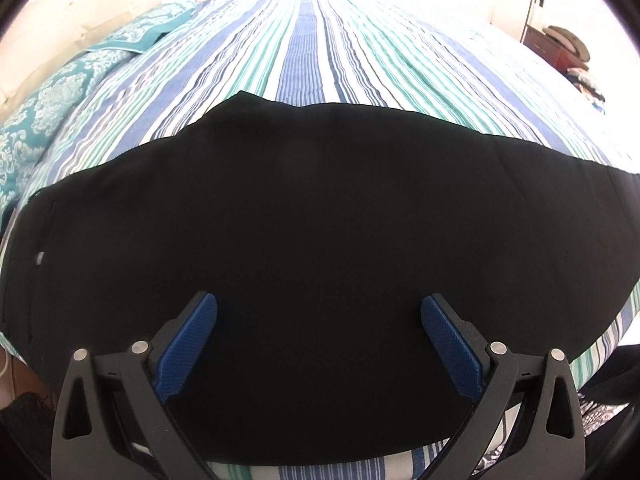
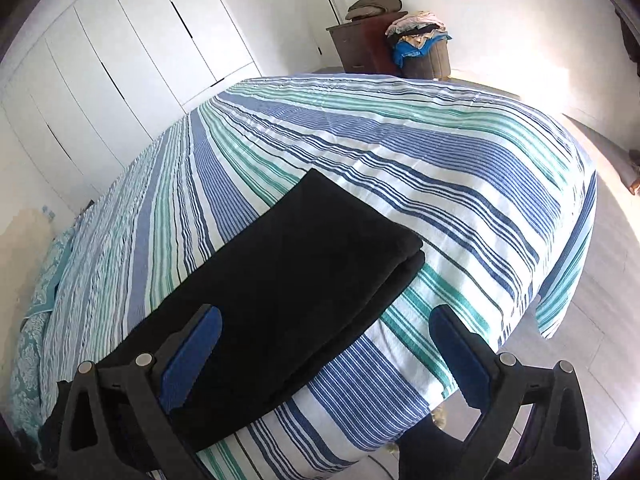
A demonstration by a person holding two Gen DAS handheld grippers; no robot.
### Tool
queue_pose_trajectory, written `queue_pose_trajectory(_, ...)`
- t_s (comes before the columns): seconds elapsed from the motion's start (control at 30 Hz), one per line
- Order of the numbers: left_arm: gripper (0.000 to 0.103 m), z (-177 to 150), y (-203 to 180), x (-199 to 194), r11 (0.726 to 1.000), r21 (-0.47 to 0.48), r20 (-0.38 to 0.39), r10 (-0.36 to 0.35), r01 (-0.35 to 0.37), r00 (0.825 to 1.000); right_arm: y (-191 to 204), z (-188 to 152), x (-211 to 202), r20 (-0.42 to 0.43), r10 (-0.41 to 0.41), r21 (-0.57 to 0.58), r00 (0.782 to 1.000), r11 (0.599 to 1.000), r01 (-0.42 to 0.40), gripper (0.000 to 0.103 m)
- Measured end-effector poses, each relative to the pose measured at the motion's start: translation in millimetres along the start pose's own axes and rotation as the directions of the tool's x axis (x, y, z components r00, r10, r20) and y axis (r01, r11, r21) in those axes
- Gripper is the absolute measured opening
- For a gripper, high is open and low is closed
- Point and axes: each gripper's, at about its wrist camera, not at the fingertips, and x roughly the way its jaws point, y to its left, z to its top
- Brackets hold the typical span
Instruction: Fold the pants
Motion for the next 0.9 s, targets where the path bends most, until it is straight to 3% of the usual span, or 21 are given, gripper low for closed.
queue_pose_trajectory(0.1, 0.102, 0, -1, 0, 1.0, -0.002, -0.001, 0.003, -0.003, 1.0, -2, 25, 0, -0.044, 0.079, -0.031, 0.996, 0.996, -0.081, 0.103)
queue_pose_trajectory(0.17, 0.102, 0, 0, 0, 1.0, -0.002, -0.001, 0.003, -0.003, 1.0, 0, 42, 11, -0.133, 0.145, -0.064, 0.98, 0.986, -0.154, 0.103)
queue_pose_trajectory(0.27, 0.102, -1, -1, -1, 1.0, 0.0, 0.004, 0.002, -0.002, 1.0, -8, 63, 34, -0.297, 0.212, -0.079, 0.931, 0.966, -0.245, 0.103)
queue_pose_trajectory(0.4, 0.103, -3, -2, 0, 1.0, 0.004, 0.018, 0.007, -0.007, 1.0, -32, 87, 52, -0.37, 0.283, -0.055, 0.885, 0.944, -0.325, 0.103)
queue_pose_trajectory(0.5, 0.103, -3, -3, 0, 1.0, 0.006, 0.027, 0.015, -0.015, 1.0, -53, 95, 68, -0.406, 0.306, -0.002, 0.861, 0.942, -0.336, 0.103)
queue_pose_trajectory(0.63, 0.103, -5, -4, 0, 1.0, 0.004, 0.035, 0.018, -0.019, 0.999, -60, 92, 96, -0.491, 0.364, 0.065, 0.791, 0.921, -0.384, 0.102)
queue_pose_trajectory(0.67, 0.103, -5, -3, -1, 1.0, 0.004, 0.036, 0.019, -0.019, 0.999, -58, 91, 102, -0.509, 0.346, 0.048, 0.788, 0.925, -0.376, 0.101)
queue_pose_trajectory(0.77, 0.103, -4, -2, -1, 1.0, 0.002, 0.035, 0.02, -0.02, 0.999, -56, 91, 115, -0.54, 0.359, 0.045, 0.761, 0.916, -0.399, 0.093)
queue_pose_trajectory(0.83, 0.103, -5, -2, -1, 1.0, -0.002, 0.035, 0.021, -0.021, 0.999, -58, 92, 126, -0.568, 0.409, 0.105, 0.715, 0.897, -0.429, 0.072)
queue_pose_trajectory(0.9, 0.103, -6, -3, -1, 1.0, -0.003, 0.04, 0.023, -0.023, 0.999, -57, 89, 134, -0.598, 0.394, 0.106, 0.698, 0.902, -0.418, 0.069)
